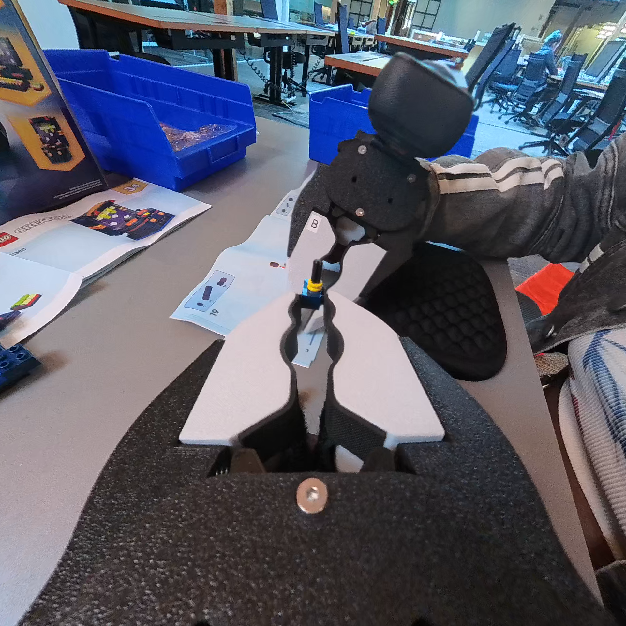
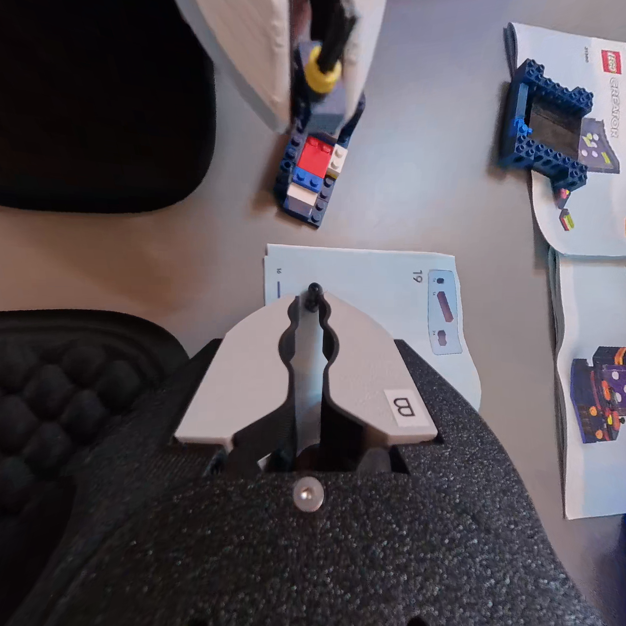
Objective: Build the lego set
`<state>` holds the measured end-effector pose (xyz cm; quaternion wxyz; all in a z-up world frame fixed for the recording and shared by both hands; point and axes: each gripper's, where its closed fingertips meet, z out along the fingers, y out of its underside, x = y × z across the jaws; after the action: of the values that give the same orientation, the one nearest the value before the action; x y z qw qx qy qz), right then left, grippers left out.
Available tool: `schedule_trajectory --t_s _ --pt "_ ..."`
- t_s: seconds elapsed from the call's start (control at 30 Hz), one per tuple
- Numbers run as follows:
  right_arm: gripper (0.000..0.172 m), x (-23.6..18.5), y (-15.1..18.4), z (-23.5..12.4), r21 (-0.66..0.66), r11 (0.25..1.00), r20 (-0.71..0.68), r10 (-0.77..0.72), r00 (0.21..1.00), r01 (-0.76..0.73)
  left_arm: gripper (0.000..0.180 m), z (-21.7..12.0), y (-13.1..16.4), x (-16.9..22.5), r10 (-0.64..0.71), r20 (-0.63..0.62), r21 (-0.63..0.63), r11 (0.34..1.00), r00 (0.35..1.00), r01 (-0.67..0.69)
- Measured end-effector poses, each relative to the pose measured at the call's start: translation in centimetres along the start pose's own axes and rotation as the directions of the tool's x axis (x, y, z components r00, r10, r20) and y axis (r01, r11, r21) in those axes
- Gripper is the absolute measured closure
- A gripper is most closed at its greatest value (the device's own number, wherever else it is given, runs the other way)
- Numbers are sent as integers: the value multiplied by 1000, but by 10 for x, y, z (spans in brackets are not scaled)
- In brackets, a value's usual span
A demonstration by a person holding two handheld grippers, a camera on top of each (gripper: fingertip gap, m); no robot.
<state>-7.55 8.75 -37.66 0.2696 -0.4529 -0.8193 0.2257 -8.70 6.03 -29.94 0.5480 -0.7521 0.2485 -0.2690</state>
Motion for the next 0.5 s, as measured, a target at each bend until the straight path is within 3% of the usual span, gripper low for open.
schedule_trajectory --t_s 0.27,0.37,0.43,0.5 --pt "166 2 1 3 20 997 67 79 995 -81 169 1 3 2 -5 -21 -18 1000 1000 4" --pt "166 3 -5 -4 101 978 117 169 979 -181 169 2 6 5 -2 -39 -36 999 999 1" --pt "166 2 -23 -22 239 911 229 284 931 -337 169 2 7 10 -7 -75 -48 999 997 3" --pt "166 -1 -49 -49 394 765 416 345 841 -509 169 2 10 16 -19 -126 -68 998 992 11"
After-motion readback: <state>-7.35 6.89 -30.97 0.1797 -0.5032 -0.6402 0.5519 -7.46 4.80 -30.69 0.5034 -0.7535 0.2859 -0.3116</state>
